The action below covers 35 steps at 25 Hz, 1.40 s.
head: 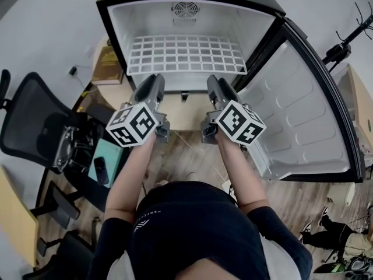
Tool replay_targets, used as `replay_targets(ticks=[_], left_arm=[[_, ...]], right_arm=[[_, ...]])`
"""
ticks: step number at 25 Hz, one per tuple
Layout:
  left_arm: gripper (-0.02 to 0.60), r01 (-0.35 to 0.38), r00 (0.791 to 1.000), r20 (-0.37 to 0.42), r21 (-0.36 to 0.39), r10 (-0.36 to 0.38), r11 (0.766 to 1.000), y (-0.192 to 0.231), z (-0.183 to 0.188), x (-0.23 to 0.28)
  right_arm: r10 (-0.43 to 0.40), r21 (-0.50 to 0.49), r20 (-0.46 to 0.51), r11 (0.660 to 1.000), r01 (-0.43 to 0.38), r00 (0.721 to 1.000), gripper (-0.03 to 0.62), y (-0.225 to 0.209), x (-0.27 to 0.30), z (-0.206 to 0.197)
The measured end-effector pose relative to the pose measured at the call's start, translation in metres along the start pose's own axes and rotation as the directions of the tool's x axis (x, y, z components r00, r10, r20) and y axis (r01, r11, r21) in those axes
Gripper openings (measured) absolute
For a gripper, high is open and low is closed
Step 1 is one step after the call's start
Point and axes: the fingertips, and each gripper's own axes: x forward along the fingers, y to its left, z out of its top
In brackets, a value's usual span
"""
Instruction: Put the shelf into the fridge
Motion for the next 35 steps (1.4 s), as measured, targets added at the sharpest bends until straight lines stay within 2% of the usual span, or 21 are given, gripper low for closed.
replay_targets(ticks=[3, 5, 11, 15, 20, 28, 35], left_arm=[[0.080, -0.017, 1.000, -0.021, 0.124, 0.020, 0.992, -0.005, -0.001, -0.002], [0.081, -0.026, 0.999, -0.031, 0.176, 0.032, 0.984, -0.007, -0.002, -0.003], [0.083, -0.042, 0.998, -0.038, 0.231, 0.053, 0.972, -0.006, -0.001, 0.000], [0.083, -0.054, 0.997, -0.039, 0.266, 0.066, 0.962, -0.005, 0.000, 0.002], [0.084, -0.062, 0.996, -0.043, 0.339, 0.082, 0.939, -0.006, -0.002, 0.003], [0.089, -0.051, 0.997, -0.044, 0.320, 0.068, 0.946, -0.003, 0.002, 0.012], [0.089, -0.050, 0.997, -0.036, 0.362, 0.068, 0.931, 0.002, 0.005, 0.025]], right_arm=[[-0.013, -0.103, 0.005, 0.995, 0.013, 1.000, 0.156, 0.004, 0.000, 0.001], [-0.020, -0.162, 0.007, 0.987, 0.021, 1.000, 0.156, 0.007, 0.001, 0.002], [-0.027, -0.316, -0.012, 0.949, 0.022, 1.000, 0.155, 0.018, 0.007, -0.004], [-0.020, -0.343, -0.027, 0.939, 0.010, 0.999, 0.155, 0.024, 0.015, -0.008], [-0.047, -0.362, -0.017, 0.932, 0.038, 0.999, 0.137, 0.020, 0.019, -0.007], [-0.050, -0.355, -0.036, 0.934, 0.034, 0.998, 0.137, 0.019, 0.029, -0.003], [-0.056, -0.377, -0.033, 0.925, 0.039, 0.998, 0.132, 0.016, 0.043, 0.001]])
